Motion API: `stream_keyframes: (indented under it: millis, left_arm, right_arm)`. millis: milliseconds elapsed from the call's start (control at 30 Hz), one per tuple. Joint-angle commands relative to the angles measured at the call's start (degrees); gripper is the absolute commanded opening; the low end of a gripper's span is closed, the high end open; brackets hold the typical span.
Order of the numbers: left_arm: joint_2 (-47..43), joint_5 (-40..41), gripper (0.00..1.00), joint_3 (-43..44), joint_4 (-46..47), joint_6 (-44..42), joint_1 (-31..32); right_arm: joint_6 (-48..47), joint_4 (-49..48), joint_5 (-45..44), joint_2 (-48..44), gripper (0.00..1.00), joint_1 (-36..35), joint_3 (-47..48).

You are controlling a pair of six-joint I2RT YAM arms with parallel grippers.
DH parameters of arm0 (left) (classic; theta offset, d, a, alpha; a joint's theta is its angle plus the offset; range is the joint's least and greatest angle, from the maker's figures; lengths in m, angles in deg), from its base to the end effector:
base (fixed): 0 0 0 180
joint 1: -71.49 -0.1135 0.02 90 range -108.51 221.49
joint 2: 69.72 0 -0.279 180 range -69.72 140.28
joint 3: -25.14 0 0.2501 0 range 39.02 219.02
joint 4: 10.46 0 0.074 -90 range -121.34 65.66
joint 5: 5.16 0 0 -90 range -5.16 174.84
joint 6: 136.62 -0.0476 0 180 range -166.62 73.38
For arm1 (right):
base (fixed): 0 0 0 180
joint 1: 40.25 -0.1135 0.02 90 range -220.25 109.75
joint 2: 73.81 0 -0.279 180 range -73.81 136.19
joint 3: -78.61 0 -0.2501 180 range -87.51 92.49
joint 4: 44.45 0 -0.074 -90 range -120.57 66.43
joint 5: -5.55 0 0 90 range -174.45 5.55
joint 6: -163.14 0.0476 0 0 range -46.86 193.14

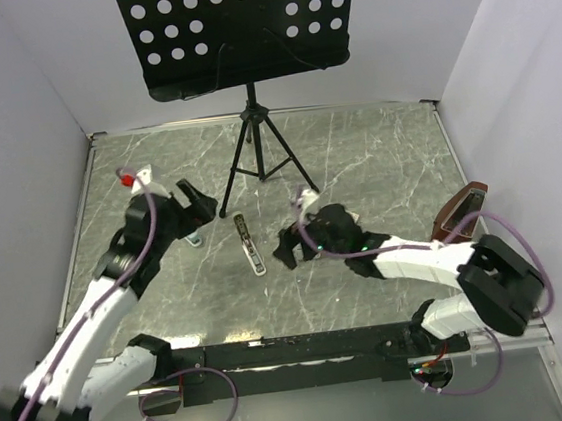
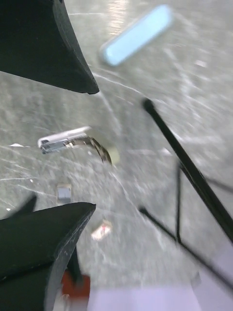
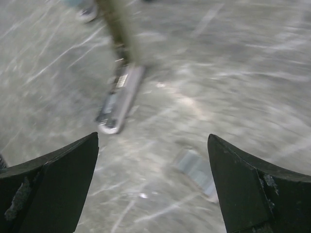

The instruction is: Load the staples into the stapler

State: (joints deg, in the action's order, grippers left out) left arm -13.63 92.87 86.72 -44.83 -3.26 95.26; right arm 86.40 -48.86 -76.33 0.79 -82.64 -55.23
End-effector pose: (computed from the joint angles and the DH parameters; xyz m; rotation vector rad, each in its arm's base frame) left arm 0.2034 -0.0823 0.3105 -0.4469 2.0724 -0.5676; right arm 0.1996 0.1913 0.2141 -0.6118 1.9761 0.7557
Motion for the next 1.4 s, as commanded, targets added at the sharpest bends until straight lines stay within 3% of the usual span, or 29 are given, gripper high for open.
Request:
stream_keyframes:
  millis: [0, 300, 467, 1033, 1367]
  left_arm:
    - [-11.7, -4.2, 0.97, -4.6, 8.6, -9.4, -0.7]
    - [-28.7, -7.6, 0.97, -12.6, 15.7, -18.4, -0.7]
    - [-32.4, -6.0, 0.97, -13.2, 14.9, -19.9, -0.8]
    - [-35.5, -10.1, 0.97, -14.0, 15.5, -22.3, -1.1]
    - [-36.0, -20.3, 0.97, -17.1, 19.7, -29.5, -1.5]
  right_arm:
    - [-2.8, -1.0, -3.8, 7.0, 0.99, -6.0, 4.7]
    - [-3.2, -2.3, -14.3, 20.2, 0.93, -14.2, 14.0]
    - [-3.2, -1.5, -16.6, 25.2, 0.86, -16.0, 17.4]
    - [-4.5, 1.5, -18.9, 29.0, 0.36, -17.4, 19.9]
    - [-11.7, -2.1, -15.9, 18.1, 0.0, -17.2, 12.7]
